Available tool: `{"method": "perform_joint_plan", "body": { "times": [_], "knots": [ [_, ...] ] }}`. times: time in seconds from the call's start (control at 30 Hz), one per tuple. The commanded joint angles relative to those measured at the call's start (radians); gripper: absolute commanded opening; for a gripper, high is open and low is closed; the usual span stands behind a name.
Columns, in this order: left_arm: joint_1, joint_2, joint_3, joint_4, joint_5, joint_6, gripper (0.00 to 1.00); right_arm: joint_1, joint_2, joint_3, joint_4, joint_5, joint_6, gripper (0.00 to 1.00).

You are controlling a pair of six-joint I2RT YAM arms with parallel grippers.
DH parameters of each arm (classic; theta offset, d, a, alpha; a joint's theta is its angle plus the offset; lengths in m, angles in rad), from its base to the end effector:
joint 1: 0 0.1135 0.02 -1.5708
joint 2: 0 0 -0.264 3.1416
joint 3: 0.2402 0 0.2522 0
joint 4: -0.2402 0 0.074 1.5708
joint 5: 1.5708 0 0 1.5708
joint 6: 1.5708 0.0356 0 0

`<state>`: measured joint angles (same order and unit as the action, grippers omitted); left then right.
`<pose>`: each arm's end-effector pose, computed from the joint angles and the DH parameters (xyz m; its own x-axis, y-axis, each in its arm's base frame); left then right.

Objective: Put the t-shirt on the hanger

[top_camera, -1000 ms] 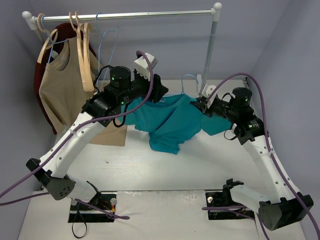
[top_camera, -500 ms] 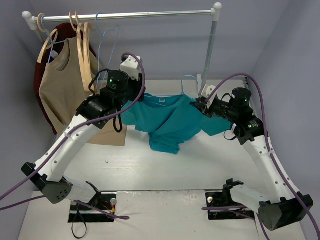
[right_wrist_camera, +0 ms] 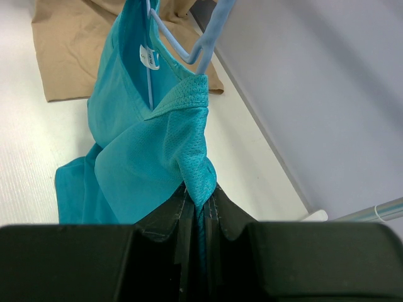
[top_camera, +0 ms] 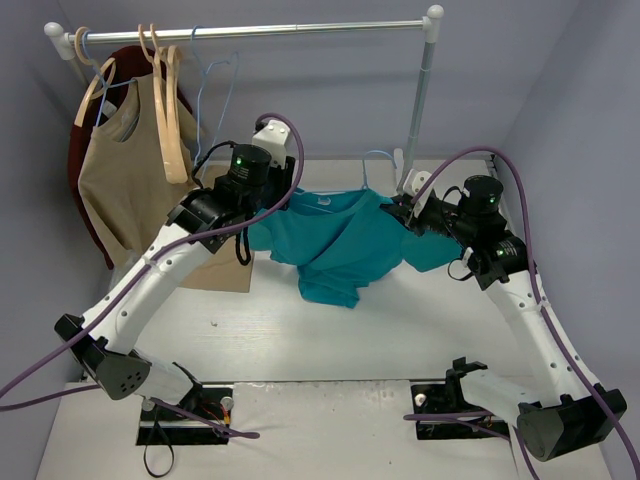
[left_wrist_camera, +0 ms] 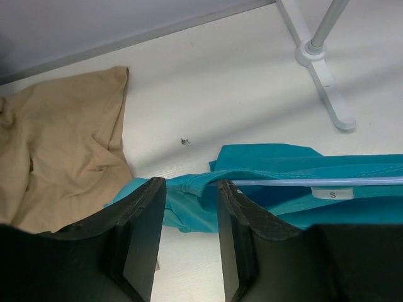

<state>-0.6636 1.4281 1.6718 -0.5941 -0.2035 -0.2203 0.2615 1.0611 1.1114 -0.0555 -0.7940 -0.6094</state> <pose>0.2470 -0.1840 0.4548 -0.3630 0.0122 -0.9317 0.3837 0.9132 -0.1375 0.2173 0.0844 0.4157 0.4939 -0.2832 -0.8221 -0.7164 0.4033 -0.5693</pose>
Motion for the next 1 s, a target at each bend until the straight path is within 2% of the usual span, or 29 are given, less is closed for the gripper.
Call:
{"method": "perform_joint_plan", "body": {
  "times": [0.0, 0.2, 0.4, 0.67, 0.97],
  "knots": [
    [0.004, -0.012, 0.025, 0.031, -0.01, 0.01, 0.37, -0.004, 0.0, 0.015, 0.114, -0.021, -0.004, 0.0],
    [0.004, 0.003, 0.023, 0.045, -0.005, 0.025, 0.36, -0.004, 0.007, 0.016, 0.115, -0.021, -0.007, 0.0],
    [0.004, 0.012, 0.023, 0.059, 0.006, 0.038, 0.29, -0.004, 0.007, 0.018, 0.115, -0.021, -0.01, 0.0],
    [0.004, 0.006, 0.019, 0.088, 0.026, 0.052, 0.0, -0.004, 0.01, 0.019, 0.117, -0.022, -0.01, 0.0],
    [-0.001, 0.0, 0.028, 0.103, 0.091, 0.044, 0.0, -0.004, 0.011, 0.015, 0.137, -0.025, 0.005, 0.0]
  ]
}}
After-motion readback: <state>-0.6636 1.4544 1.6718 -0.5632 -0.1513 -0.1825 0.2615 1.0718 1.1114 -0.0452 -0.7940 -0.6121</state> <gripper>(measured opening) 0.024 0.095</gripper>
